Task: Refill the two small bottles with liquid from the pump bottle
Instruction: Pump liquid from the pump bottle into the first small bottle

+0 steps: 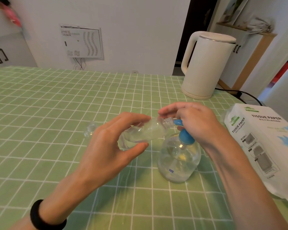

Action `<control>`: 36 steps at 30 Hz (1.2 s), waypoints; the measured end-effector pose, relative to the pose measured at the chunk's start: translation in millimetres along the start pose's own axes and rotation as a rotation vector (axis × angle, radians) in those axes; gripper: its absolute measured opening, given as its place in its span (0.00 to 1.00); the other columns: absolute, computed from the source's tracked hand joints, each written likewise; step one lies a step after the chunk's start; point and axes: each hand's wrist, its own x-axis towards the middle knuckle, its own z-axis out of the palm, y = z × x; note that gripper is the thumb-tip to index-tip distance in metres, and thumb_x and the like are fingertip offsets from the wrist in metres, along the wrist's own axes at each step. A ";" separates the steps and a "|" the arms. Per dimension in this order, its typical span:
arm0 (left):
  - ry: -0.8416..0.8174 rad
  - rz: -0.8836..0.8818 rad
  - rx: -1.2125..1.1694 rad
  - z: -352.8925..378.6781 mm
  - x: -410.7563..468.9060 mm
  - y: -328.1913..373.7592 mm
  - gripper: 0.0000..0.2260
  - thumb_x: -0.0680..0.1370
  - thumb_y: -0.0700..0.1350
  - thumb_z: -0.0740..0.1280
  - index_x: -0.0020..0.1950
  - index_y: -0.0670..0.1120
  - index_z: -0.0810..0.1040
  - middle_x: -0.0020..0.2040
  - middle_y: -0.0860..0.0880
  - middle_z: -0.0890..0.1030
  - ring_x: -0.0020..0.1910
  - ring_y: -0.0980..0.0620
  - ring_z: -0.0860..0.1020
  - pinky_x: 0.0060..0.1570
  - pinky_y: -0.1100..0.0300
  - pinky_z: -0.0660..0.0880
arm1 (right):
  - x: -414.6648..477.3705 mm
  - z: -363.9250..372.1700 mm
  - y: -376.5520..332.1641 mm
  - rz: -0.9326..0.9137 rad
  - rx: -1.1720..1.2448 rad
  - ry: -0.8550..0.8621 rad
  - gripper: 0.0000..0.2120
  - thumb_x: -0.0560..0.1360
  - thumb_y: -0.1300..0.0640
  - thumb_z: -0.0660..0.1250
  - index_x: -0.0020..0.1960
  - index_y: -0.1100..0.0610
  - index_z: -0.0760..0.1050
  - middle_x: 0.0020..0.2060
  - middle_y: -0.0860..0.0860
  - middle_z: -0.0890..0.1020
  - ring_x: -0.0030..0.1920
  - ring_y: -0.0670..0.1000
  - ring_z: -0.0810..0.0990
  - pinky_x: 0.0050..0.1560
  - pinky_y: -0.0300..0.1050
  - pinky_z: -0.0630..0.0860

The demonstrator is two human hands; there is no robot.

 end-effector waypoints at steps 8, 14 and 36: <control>-0.002 0.005 -0.009 0.5 -0.9 1.1 0.22 0.73 0.45 0.78 0.67 0.51 0.81 0.59 0.58 0.84 0.60 0.58 0.83 0.60 0.57 0.80 | -1.4 -0.9 -1.8 0.023 -0.012 0.029 0.21 0.76 0.66 0.57 0.44 0.50 0.86 0.39 0.40 0.88 0.40 0.30 0.81 0.42 0.33 0.70; -0.010 0.002 -0.004 0.2 -1.4 2.3 0.22 0.73 0.45 0.78 0.67 0.51 0.81 0.59 0.59 0.84 0.60 0.58 0.82 0.61 0.58 0.79 | -1.4 -1.1 -1.6 0.004 -0.002 0.053 0.21 0.77 0.66 0.55 0.45 0.50 0.85 0.38 0.41 0.88 0.42 0.32 0.82 0.45 0.35 0.70; -0.005 -0.017 0.007 -1.1 0.0 -1.6 0.22 0.73 0.46 0.77 0.67 0.53 0.81 0.59 0.60 0.84 0.60 0.60 0.82 0.61 0.61 0.78 | -1.6 1.9 -1.7 0.006 0.047 0.089 0.21 0.76 0.66 0.55 0.44 0.52 0.86 0.39 0.44 0.89 0.42 0.35 0.84 0.47 0.33 0.73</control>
